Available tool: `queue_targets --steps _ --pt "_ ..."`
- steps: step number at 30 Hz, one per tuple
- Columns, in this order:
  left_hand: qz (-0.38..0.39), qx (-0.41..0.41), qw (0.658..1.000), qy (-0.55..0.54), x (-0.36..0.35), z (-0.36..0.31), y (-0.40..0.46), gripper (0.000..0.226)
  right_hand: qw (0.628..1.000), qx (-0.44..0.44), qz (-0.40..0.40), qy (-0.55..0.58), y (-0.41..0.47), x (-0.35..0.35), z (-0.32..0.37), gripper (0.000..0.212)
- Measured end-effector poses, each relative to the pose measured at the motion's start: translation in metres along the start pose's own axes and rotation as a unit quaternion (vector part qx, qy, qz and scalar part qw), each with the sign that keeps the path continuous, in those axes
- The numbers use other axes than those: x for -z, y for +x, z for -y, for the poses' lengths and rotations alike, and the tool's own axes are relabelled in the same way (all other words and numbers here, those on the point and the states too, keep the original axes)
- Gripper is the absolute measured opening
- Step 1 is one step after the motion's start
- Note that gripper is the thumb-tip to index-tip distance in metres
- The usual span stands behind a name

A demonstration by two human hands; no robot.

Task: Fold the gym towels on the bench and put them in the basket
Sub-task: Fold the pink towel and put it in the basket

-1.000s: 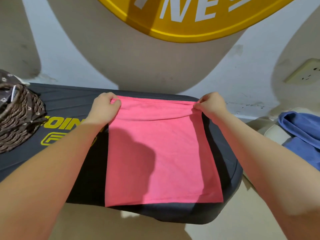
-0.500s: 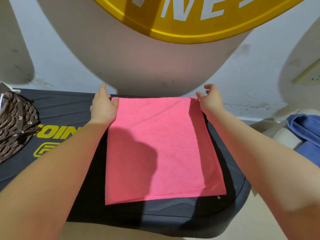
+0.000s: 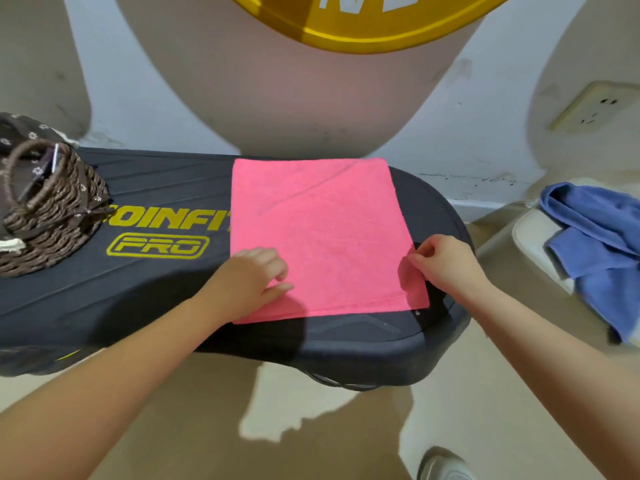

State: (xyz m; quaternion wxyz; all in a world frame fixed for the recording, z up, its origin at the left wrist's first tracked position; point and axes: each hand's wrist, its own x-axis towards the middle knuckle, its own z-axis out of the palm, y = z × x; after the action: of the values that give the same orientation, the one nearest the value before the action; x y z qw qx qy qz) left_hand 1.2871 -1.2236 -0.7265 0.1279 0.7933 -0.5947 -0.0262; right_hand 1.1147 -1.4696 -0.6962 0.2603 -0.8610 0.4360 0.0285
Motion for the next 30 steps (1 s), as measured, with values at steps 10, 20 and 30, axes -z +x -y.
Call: queue_targets --steps 10,20,30 --pt "-0.018 0.044 0.998 0.052 -0.012 -0.013 -0.050 0.026 0.992 -0.047 0.054 0.102 -0.027 -0.009 0.002 0.020" --pt "-0.095 0.029 0.994 0.047 0.003 -0.025 -0.049 0.024 0.942 -0.104 0.121 0.295 -0.035 0.018 -0.009 0.016" --pt "0.030 -0.030 0.998 0.042 -0.001 -0.026 -0.058 0.016 0.978 -0.029 0.117 -0.170 -0.037 0.013 -0.018 0.025"
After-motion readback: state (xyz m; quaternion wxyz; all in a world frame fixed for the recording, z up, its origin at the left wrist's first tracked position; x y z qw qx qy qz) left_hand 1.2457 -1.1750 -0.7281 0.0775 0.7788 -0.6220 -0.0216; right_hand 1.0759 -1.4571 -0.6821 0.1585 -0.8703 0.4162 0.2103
